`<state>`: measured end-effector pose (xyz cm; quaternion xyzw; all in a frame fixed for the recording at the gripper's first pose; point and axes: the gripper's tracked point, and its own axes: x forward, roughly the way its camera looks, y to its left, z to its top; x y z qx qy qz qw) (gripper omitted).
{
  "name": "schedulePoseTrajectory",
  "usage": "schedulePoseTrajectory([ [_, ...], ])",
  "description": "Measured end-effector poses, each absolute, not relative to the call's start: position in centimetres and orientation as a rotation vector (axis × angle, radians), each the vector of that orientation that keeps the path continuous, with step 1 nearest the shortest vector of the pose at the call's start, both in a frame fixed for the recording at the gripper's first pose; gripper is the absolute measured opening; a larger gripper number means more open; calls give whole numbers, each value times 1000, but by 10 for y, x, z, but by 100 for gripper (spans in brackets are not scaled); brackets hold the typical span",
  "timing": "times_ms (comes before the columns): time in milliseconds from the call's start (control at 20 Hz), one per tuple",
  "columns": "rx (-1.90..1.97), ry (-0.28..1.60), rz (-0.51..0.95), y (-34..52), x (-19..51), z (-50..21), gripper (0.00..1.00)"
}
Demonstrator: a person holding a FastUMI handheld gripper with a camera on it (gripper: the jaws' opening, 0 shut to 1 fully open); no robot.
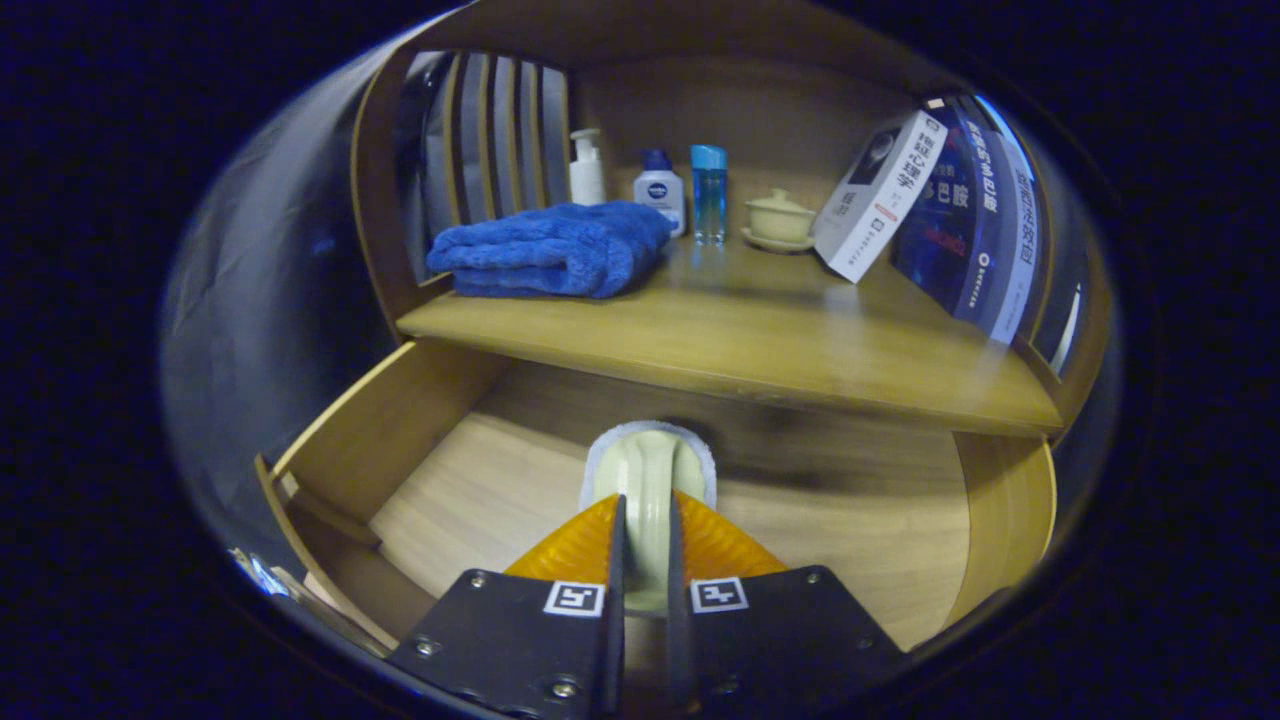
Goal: Pull open the drawer, take out the items inside it, and place them on the countertop above the cabinet.
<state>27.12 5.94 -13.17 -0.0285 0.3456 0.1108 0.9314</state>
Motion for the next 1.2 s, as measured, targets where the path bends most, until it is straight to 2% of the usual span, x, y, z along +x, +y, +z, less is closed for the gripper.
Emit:
schedulePoseTrajectory([
  [250, 38, 608, 310, 82, 262, -90, 17],
  [500, -2, 395, 284, 75, 293, -4, 17],
  [600, -25, 372, 264, 69, 303, 15, 17],
  [800, -41, 354, 250, 72, 319, 13, 17],
  [1200, -107, 381, 31, 13, 387, -10, 17],
])
